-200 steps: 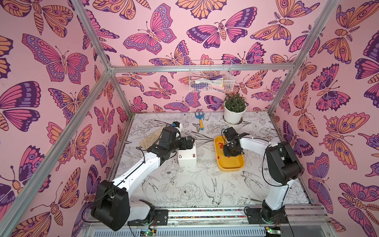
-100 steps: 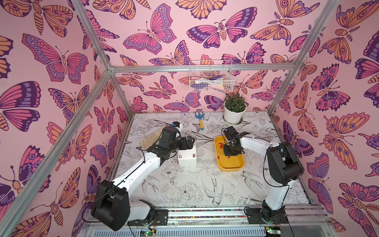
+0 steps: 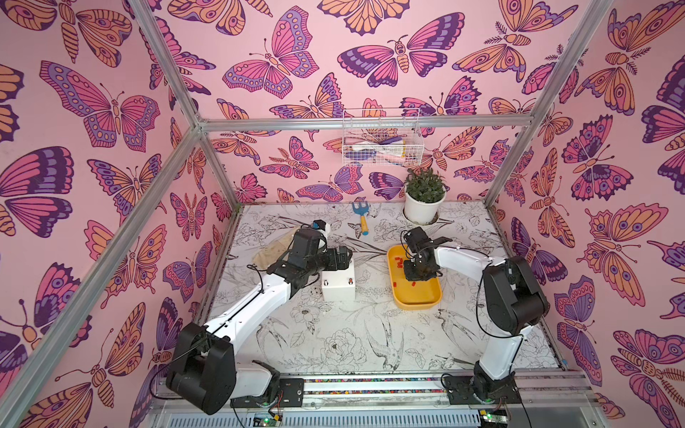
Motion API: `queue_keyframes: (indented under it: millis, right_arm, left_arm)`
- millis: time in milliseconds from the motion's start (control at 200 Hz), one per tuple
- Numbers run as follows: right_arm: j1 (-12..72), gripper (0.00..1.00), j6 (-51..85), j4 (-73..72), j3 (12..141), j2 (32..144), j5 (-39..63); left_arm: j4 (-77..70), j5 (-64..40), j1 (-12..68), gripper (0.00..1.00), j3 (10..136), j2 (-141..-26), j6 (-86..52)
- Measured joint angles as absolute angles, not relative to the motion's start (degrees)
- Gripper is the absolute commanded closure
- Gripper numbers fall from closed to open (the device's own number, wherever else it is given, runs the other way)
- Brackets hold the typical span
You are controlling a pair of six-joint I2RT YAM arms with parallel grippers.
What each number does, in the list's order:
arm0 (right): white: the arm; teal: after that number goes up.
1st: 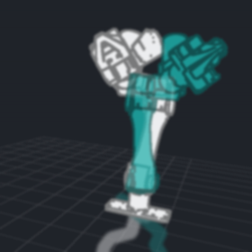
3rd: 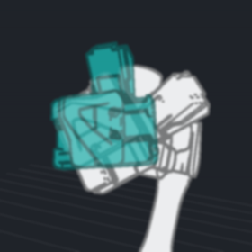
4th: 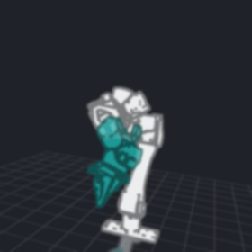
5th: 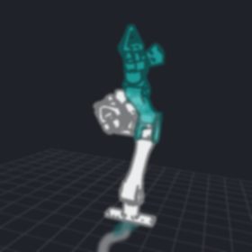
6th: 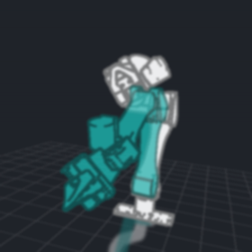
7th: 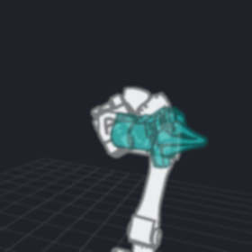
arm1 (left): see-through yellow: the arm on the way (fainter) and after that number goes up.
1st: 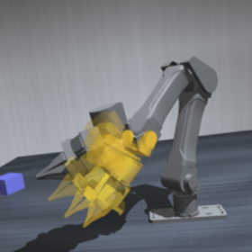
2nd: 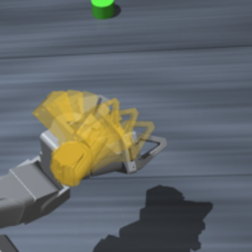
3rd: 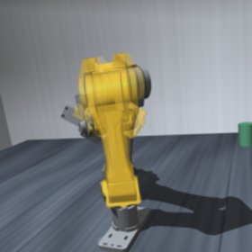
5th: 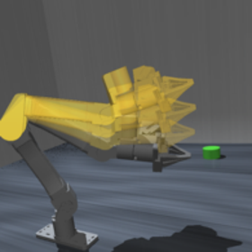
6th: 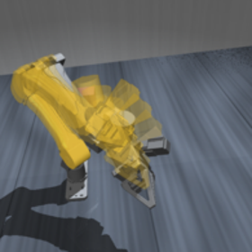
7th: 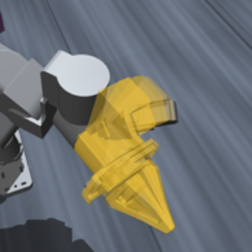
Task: Cover the protruding screws with screw protection sleeves
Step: Pick up the screw protection sleeve from the storage box.
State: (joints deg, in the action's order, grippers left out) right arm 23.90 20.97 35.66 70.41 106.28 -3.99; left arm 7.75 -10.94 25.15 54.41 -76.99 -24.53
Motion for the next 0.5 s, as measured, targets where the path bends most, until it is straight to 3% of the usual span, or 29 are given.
queue_keyframes:
  millis: [501]
  right_arm:
    - [23.9,0.77,21.5,35.8,68.6,105.7,-4.0]
  left_arm:
    - [7.7,-10.9,25.1,0.01,54.4,-77.0,-24.6]
